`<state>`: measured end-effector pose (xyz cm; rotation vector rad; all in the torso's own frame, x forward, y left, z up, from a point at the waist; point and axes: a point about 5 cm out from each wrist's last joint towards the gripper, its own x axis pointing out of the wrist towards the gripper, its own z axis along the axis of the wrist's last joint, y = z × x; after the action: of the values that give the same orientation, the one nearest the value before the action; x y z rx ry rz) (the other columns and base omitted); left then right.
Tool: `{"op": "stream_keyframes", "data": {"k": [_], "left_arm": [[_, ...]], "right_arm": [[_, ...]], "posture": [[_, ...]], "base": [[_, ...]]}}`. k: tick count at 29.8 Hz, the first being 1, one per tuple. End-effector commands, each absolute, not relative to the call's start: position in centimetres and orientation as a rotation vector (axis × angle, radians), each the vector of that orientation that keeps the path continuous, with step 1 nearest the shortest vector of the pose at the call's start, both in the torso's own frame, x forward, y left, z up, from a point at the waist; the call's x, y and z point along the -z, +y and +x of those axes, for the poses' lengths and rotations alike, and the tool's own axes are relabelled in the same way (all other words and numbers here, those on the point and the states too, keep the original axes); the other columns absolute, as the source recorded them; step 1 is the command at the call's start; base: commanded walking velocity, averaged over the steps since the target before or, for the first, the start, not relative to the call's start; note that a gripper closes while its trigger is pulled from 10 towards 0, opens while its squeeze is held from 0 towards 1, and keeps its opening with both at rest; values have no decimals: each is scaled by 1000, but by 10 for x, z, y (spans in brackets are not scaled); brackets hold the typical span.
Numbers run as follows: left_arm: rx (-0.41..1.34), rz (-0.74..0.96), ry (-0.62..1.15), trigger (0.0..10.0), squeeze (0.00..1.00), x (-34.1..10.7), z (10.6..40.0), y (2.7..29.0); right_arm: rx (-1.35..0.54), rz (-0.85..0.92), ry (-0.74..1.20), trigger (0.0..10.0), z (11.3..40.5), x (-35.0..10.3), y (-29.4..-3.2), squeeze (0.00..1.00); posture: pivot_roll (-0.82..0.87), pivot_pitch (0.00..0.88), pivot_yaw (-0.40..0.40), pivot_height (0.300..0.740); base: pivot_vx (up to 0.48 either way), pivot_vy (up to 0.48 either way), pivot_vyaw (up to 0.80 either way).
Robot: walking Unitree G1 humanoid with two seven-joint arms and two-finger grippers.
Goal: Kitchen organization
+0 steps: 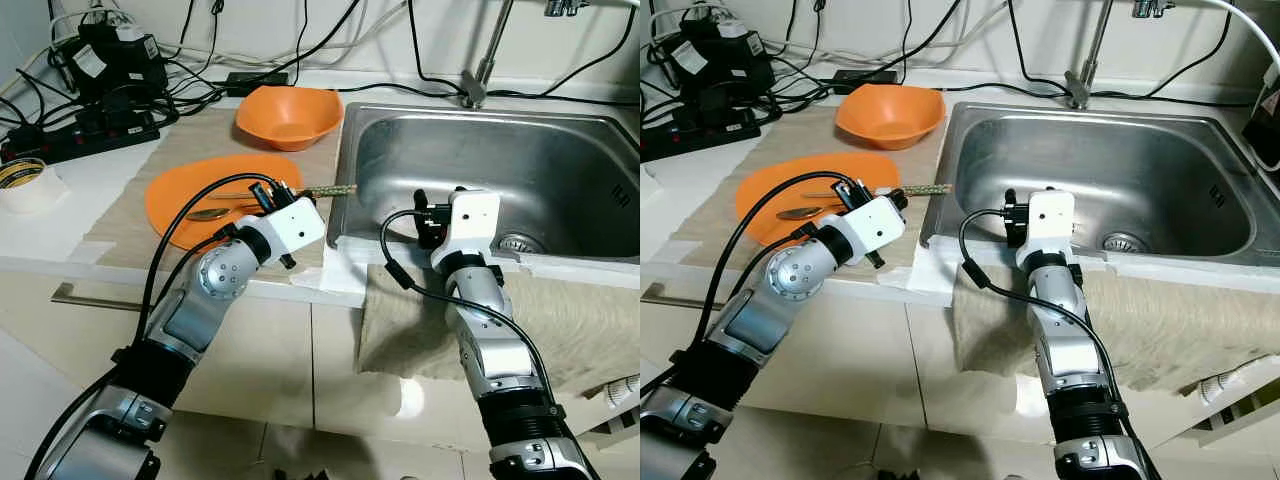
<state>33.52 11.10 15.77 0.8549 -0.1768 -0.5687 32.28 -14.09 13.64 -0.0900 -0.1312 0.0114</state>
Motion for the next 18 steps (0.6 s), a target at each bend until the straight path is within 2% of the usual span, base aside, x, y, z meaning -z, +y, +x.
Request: {"op": "stream_keyframes", "data": {"k": [1,10,18], "left_arm": [[600,860,-76,0,0,-136,333,114],[548,849,-113,0,0,-150,341,118],[436,954,-181,0,0,-167,352,131]], "right_arm": [[-17,-97,-134,10000,323,-139,-140,0],[-18,-98,-134,10000,324,-140,-140,0],[-18,-101,-132,10000,325,-139,-140,0]], "posture": [[-32,0,33,732],[-32,0,33,732],[-30,0,32,732]], "base": [[0,0,0],[0,0,0],[0,0,0]]}}
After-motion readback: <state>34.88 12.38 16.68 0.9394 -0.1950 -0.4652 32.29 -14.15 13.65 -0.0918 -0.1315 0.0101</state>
